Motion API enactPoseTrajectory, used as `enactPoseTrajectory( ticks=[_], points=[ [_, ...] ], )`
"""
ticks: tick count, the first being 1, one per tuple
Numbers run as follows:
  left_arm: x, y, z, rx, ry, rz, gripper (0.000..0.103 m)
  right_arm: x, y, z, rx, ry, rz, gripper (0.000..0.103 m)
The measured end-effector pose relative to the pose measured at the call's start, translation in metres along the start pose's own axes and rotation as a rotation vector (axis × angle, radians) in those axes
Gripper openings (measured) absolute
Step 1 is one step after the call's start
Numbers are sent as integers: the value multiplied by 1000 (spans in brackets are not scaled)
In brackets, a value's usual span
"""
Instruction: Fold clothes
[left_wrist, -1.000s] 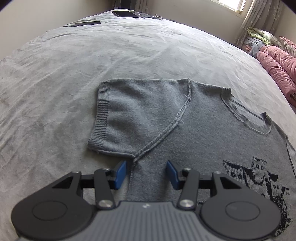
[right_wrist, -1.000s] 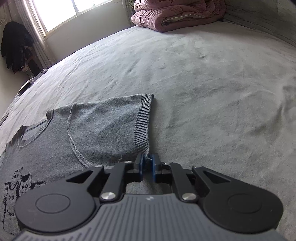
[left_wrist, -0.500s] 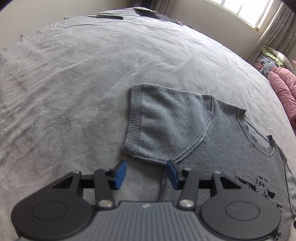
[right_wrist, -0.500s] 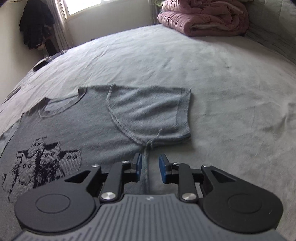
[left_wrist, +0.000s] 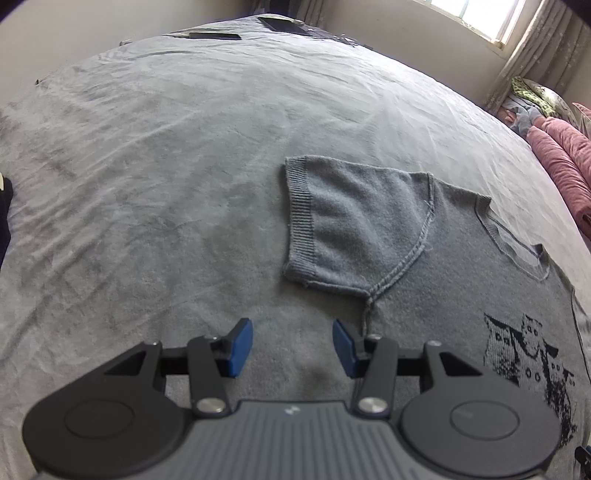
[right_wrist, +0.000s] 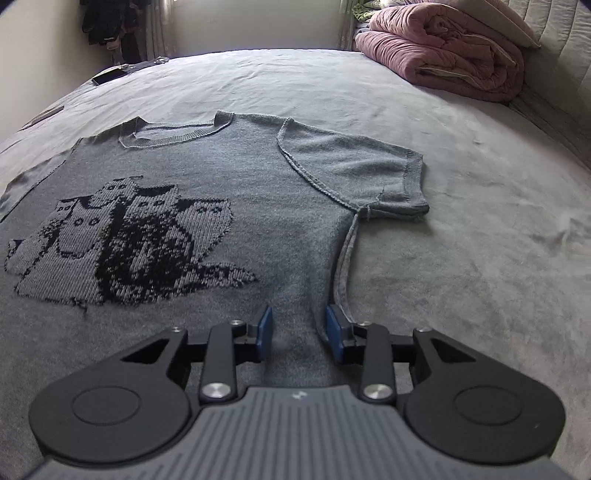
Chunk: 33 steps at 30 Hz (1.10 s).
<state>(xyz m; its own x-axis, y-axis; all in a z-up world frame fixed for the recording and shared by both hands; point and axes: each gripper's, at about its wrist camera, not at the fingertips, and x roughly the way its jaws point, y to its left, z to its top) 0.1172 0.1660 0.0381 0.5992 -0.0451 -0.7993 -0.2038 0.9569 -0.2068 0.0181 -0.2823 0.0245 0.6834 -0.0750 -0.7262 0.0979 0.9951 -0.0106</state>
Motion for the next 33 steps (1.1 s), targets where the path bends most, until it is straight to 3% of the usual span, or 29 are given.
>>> enactPoseTrajectory(
  ticks=[11,16,20,25,33],
  points=[
    [-25,-25,-35,154,-2,-58,49,-41,-7,-57,-71,-43,-111,39],
    [-34,-35,-51,242,-19,-43,49,-49,-22,-67,-27,-37,-132,41],
    [-39,-34,-56,257,-28,-35,49,-54,-23,-70,-12,-37,-157,41],
    [-47,-30,-60,269,-48,-22,49,-73,-21,-71,62,-88,-128,41],
    [-54,-32,-66,290,-50,-37,49,-78,26,-78,-35,-94,-69,41]
  ],
)
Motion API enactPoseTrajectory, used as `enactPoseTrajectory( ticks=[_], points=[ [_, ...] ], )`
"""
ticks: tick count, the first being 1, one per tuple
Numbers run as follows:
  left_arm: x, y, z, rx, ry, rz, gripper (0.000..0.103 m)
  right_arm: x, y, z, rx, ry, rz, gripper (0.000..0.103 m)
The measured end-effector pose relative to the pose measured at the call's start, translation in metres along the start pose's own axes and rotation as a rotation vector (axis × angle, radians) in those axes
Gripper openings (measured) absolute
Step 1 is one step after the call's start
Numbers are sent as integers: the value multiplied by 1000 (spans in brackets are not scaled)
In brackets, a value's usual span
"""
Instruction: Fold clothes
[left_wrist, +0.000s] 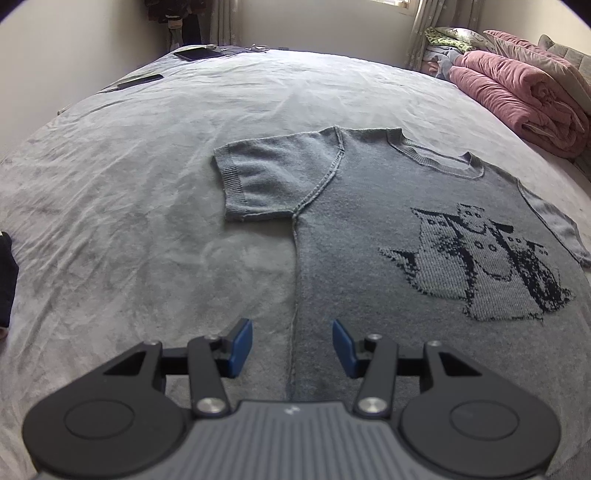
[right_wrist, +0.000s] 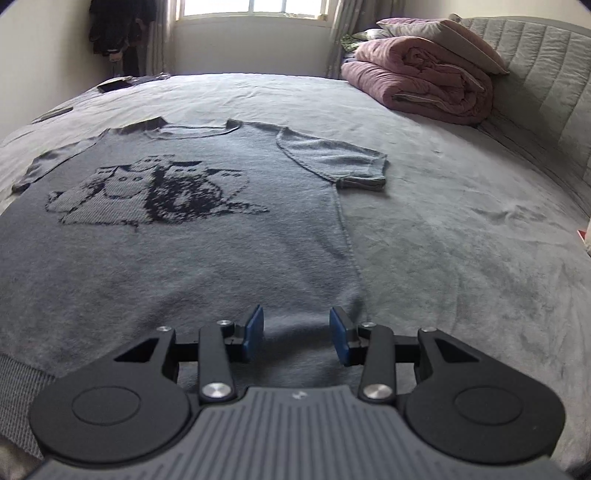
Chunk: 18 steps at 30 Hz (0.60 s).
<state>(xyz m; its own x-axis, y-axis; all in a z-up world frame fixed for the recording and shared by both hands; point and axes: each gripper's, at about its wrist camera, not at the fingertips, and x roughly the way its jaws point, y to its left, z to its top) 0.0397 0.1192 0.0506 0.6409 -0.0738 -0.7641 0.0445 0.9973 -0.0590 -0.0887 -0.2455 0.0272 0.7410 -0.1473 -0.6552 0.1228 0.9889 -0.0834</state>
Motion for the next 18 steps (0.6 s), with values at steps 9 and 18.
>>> enactPoseTrajectory(
  ticks=[9,18],
  points=[
    [-6,16,-1,-35,6,11,49,-9,18,-15,18,25,18,47],
    [-11,21,4,-72,-3,-9,49,-23,114,-14,-153,-29,189,47]
  ],
)
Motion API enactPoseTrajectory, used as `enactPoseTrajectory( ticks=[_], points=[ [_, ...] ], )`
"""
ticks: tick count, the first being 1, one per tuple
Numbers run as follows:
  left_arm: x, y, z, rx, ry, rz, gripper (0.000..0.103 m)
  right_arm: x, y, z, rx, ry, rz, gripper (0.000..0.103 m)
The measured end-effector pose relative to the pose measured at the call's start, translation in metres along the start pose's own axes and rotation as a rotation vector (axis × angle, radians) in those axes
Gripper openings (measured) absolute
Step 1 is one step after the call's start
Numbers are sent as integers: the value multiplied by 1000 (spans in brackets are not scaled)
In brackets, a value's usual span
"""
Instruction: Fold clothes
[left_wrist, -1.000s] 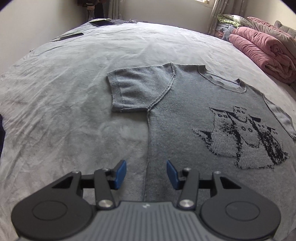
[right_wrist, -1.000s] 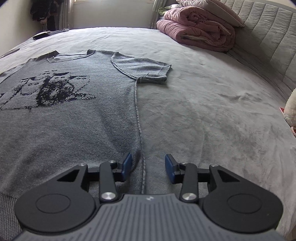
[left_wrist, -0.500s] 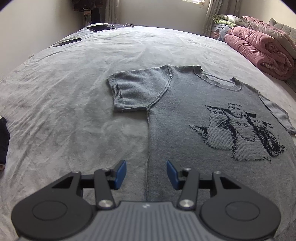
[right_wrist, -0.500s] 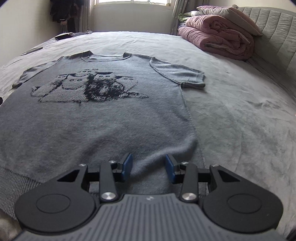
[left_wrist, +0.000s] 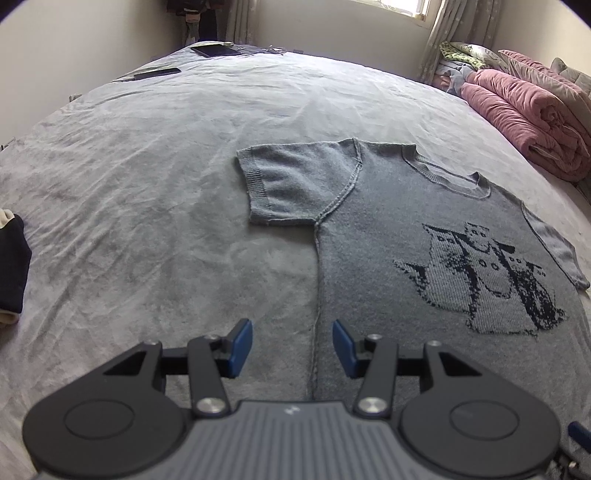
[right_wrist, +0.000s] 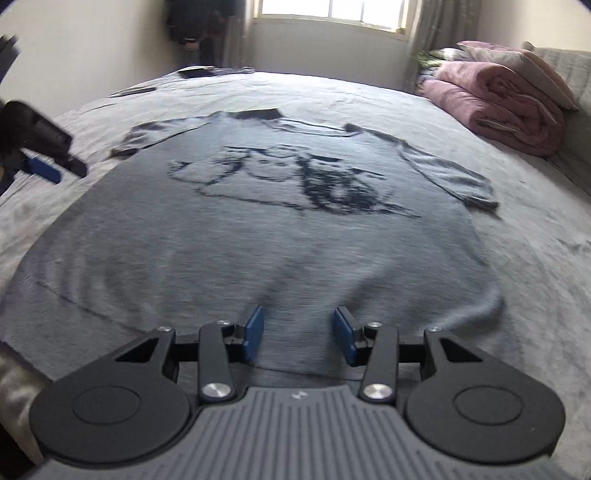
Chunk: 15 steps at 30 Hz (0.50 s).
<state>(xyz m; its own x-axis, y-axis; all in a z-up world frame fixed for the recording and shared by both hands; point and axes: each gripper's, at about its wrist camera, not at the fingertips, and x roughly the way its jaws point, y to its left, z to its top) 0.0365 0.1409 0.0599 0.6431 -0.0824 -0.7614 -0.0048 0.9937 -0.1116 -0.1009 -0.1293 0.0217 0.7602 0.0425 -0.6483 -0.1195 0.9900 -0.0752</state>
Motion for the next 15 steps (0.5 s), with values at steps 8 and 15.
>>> enactPoseTrajectory(
  ticks=[8,15],
  points=[
    [-1,7,0,-9,5,5,49,-3,81,-2,-140,-45,129,47],
    [-3,3,0,0,-1,-12,50,-16,106,5,-181,-75,264,47]
  ],
)
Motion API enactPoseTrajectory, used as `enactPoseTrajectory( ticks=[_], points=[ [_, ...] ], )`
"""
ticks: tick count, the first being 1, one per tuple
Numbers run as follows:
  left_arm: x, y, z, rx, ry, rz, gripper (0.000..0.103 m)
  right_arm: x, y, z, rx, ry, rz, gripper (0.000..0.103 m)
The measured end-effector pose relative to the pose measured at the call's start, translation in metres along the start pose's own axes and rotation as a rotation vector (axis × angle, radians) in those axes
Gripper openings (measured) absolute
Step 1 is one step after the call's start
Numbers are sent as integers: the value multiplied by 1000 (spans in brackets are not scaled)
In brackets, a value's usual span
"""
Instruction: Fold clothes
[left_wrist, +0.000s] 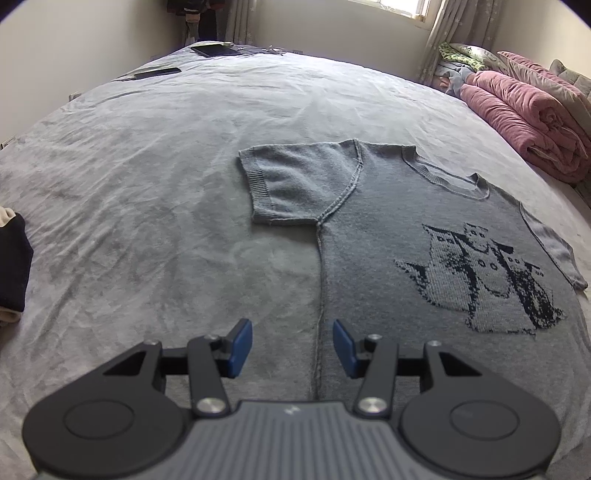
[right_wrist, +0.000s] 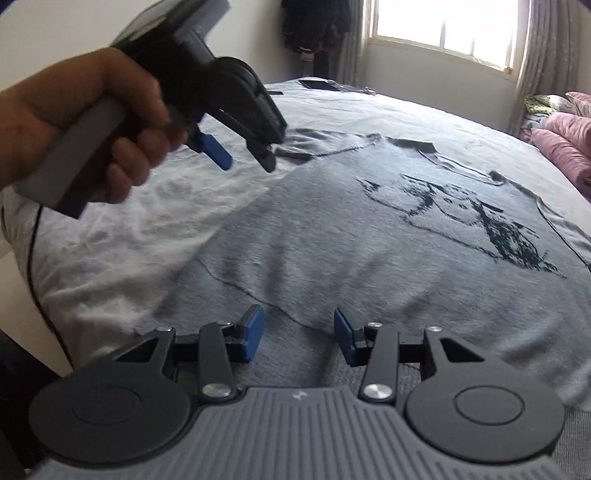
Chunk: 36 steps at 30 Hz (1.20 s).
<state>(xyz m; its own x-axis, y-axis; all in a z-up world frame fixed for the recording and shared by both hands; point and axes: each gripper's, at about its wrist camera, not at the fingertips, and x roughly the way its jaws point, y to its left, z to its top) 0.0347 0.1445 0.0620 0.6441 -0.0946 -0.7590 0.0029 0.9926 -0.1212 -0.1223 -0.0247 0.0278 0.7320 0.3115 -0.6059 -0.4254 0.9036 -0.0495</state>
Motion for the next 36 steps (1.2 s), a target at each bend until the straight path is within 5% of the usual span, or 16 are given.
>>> enactPoseTrajectory(
  ticks=[5,10,16,27,36],
  points=[
    [-2,-1,-3,-6,3,-34,50,4,4,4,-49,-6,-18,47],
    [-16,-14,-9,-6,-18,-171,51,4,-32,-6,65,39,-49,47],
    [-15,-43,-27,63,18,-240,53,-5,-75,-17,145,42,-146,47],
    [-2,-83,-74,258,31,-105,57,-29,-128,-44,244,48,-231,49],
    [-34,-71,-109,141,-12,-19,58,-51,-170,-59,298,67,-296,49]
  ],
)
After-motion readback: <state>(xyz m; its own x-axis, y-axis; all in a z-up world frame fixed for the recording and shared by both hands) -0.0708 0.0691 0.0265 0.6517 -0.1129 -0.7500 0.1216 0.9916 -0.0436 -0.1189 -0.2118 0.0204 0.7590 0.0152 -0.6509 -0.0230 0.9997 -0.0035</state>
